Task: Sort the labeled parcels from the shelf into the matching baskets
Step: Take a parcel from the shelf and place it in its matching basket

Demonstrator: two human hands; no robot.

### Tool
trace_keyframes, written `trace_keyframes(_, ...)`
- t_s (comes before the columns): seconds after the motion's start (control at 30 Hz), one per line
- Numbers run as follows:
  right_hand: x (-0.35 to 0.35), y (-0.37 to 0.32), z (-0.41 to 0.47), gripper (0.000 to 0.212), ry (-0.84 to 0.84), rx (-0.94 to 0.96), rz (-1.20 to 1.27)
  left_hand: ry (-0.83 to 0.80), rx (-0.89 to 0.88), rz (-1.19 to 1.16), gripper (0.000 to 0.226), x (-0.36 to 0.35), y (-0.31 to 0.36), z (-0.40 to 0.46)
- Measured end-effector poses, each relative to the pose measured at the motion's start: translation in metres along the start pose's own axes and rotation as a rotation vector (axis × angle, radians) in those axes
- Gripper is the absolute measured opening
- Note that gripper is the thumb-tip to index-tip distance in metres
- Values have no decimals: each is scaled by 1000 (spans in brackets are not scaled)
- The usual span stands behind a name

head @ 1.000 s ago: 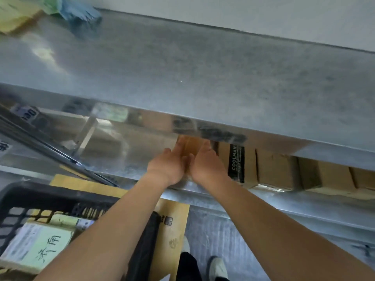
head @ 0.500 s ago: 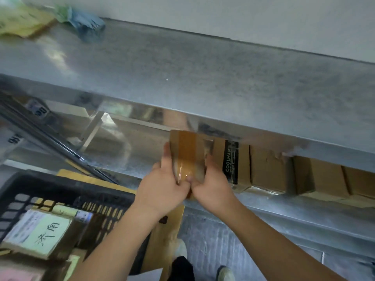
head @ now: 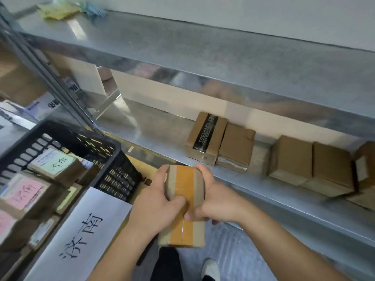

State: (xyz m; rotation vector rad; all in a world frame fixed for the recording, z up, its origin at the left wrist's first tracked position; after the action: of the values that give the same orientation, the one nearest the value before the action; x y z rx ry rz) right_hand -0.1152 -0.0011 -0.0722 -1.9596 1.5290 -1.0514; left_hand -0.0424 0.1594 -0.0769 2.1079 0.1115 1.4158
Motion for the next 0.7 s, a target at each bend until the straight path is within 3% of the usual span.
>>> trace_keyframes(0.13, -10, 11, -34, 56, 28, 71, 88, 76, -32, -29, 56, -5, 10, -39)
trace_keyframes(0.2, -13, 10, -47, 35, 89, 102, 115, 99, -43, -15, 47, -2, 12, -53)
trace_keyframes(0.4, -42, 7, -76, 36, 276, 293, -151, 221, -121, 75, 28, 15, 14, -93)
trace_keyframes(0.5, -61, 10, -86, 30, 337, 279, -143, 271, -103, 90, 15, 20, 1, -112)
trace_keyframes(0.53, -67, 9, -92, 37, 334, 263, -114, 271, -92, 90, 12, 22, -5, -120)
trace_keyframes(0.63, -89, 0, -113, 75, 256, 271, -130, 257, -96, 101, 37, 26, -27, -149)
trace_keyframes(0.7, -108, -9, -127, 65, 230, 316, -167, 255, -106, 121, 49, 33, -42, -170)
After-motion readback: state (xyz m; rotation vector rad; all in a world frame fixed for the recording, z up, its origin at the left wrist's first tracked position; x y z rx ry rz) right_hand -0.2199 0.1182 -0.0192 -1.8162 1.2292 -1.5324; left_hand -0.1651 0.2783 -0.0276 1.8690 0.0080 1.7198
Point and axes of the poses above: each hand's wrist, its own z-axis towards the middle knuckle, its own x-axis out of the back of the hand, y = z × x, the point moved 3 cm from there along z, towards the middle knuckle, and after that the axes turned 8 degrees about z, right-handed, at the moved point
